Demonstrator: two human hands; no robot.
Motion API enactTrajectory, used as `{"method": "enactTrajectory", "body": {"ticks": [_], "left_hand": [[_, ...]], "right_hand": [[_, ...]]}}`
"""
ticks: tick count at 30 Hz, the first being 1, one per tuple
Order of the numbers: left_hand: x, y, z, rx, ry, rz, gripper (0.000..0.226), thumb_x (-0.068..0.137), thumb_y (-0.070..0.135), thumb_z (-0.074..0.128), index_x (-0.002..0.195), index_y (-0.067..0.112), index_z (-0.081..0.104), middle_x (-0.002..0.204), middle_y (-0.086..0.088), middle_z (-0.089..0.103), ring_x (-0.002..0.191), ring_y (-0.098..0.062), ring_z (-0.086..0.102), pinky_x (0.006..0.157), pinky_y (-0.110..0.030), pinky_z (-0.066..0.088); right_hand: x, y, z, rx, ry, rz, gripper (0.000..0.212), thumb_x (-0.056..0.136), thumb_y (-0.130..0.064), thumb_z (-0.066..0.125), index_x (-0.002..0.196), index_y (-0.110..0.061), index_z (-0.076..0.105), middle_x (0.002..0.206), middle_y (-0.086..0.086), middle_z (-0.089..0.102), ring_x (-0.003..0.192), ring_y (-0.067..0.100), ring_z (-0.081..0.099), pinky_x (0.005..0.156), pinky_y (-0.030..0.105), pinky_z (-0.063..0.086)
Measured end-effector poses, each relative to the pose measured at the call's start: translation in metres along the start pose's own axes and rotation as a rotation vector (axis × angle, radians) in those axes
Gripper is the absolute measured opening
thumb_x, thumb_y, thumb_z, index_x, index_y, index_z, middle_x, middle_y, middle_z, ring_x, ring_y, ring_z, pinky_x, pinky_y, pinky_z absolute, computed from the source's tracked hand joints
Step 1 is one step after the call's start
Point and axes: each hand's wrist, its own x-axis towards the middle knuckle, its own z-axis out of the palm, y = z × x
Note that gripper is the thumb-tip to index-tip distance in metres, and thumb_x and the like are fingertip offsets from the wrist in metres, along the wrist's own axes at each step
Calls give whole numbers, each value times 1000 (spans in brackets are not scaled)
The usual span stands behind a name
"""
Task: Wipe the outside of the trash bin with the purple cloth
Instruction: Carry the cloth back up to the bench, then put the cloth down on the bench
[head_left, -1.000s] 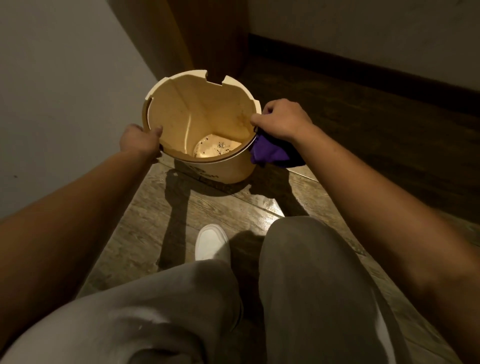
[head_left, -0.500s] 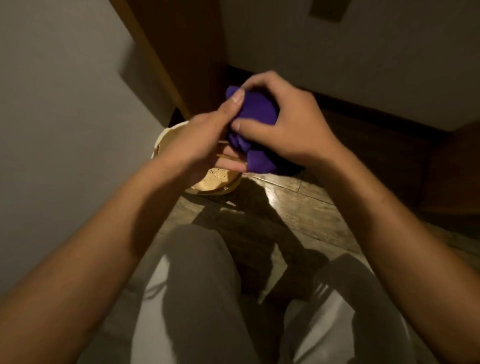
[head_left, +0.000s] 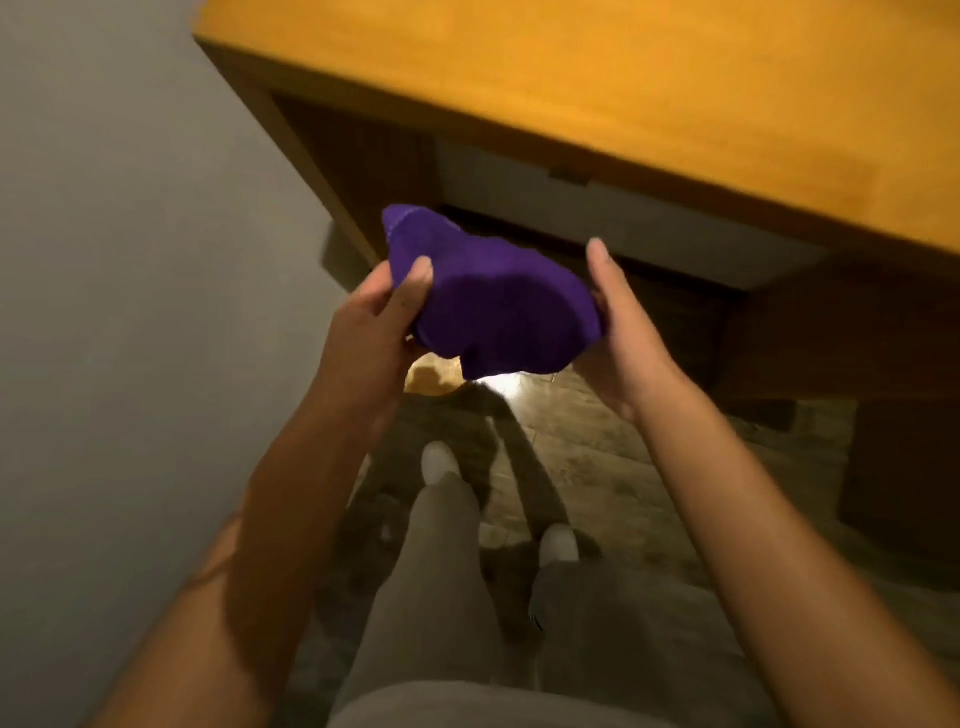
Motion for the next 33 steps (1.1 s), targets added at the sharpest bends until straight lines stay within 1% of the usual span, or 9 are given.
{"method": "enactTrajectory", "body": {"ticks": [4, 9, 14, 17, 19, 23, 26, 30, 33], "left_hand": [[-14, 54, 10, -44, -21, 8, 35, 103, 29, 58, 134, 14, 61, 131, -14, 68, 118, -29, 69, 99, -40, 56], [-16, 101, 16, -311, -40, -9, 56, 95, 25, 68, 144, 2, 53, 141, -24, 64, 131, -35, 63, 111, -49, 50], [-7, 127, 19, -2, -200, -123, 43, 85, 29, 79, 124, 13, 69, 119, -7, 80, 117, -26, 73, 85, -33, 63], [14, 145, 24, -121, -186, -178, 30, 97, 22, 72, 126, 16, 69, 123, -8, 78, 114, -24, 74, 74, -38, 66], [35, 157, 30, -206, -117, -147, 26, 99, 12, 69, 125, 15, 68, 125, -12, 76, 109, -25, 76, 70, -38, 67], [72, 179, 43, -142, -50, -10, 31, 100, 2, 64, 127, 15, 62, 114, -7, 75, 101, -22, 74, 74, -38, 67], [95, 196, 53, -11, -96, 64, 35, 100, -1, 63, 130, 16, 61, 116, -3, 74, 105, -19, 73, 86, -36, 62], [122, 216, 62, 34, -237, 72, 42, 96, 2, 67, 135, 17, 61, 129, -7, 71, 120, -21, 68, 96, -33, 57], [139, 220, 63, 78, -262, 41, 45, 95, 6, 69, 138, 18, 60, 131, -7, 70, 121, -22, 68, 93, -33, 59]], "right_hand": [[-41, -39, 22, 93, -94, -160, 48, 88, -50, 74, 125, -20, 70, 127, 9, 72, 116, 24, 69, 90, 33, 57], [-60, -78, 52, 105, 75, -348, 51, 81, -24, 84, 126, -6, 66, 121, 13, 74, 112, 24, 71, 86, 30, 56], [-61, -105, 68, 184, 158, -459, 37, 86, -6, 79, 120, -9, 65, 116, 11, 75, 108, 26, 72, 86, 34, 57], [-50, -130, 65, 247, 139, -497, 41, 85, 8, 72, 120, -10, 64, 112, 8, 75, 105, 23, 71, 88, 35, 57], [-36, -148, 58, 276, 99, -478, 38, 85, 7, 72, 119, -10, 66, 115, 11, 74, 107, 26, 71, 90, 38, 57], [1, -179, 50, 182, 114, -375, 15, 89, -20, 78, 97, -11, 70, 104, 10, 77, 99, 22, 74, 84, 36, 56], [27, -201, 40, 14, 179, -245, 29, 88, -35, 81, 96, -8, 74, 103, 10, 79, 99, 23, 76, 87, 36, 59], [43, -231, 28, -152, -37, -54, 53, 78, -47, 82, 116, -10, 74, 113, 5, 78, 105, 20, 75, 81, 29, 60], [49, -239, 22, -223, -42, -97, 45, 81, -40, 83, 116, -13, 72, 108, 4, 79, 104, 22, 74, 78, 30, 60]]}}
